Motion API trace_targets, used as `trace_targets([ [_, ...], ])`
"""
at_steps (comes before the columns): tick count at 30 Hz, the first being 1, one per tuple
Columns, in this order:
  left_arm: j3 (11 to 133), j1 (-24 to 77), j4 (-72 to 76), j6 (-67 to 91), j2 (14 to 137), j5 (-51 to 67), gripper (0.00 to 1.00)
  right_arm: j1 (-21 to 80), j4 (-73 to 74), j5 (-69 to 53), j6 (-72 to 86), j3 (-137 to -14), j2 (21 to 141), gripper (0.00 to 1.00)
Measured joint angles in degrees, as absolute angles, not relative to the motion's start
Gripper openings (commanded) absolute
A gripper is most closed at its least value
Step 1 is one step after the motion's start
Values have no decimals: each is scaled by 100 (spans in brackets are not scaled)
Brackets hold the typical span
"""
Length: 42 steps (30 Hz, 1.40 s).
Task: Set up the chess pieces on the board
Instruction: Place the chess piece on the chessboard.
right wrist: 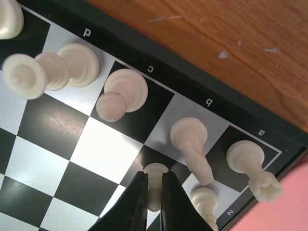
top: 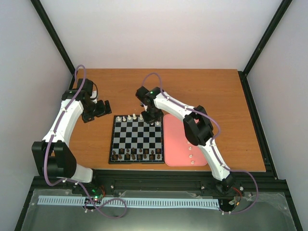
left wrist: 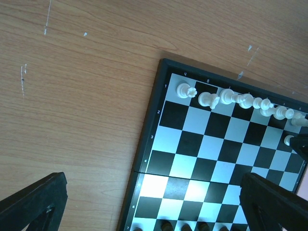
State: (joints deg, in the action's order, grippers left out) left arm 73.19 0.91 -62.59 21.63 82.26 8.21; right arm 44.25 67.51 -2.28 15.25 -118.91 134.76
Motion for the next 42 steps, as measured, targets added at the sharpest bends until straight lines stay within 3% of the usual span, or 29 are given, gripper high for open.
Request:
trace_targets([
  [4,7319,91,-6257,2163,8226,821,100,4405,6794,-237,1490,-11931,13517,10],
  [24,7319,91,-6254,2161,8243,867,100,4401,6875,-548,1302,-11944,13463,42],
  [31,7319,91,-6254,2161,8243,882,100,4386,6982,-569,1343,-11896,12486,49],
  [37,7321,91,-6254,2161,8243,934,100,3854,6770,-252,1457,-10381,10860,49],
  [42,7323,91,-6254,2161,8246,947,100,2930,6438,-123,1479,-8715,10624,48],
])
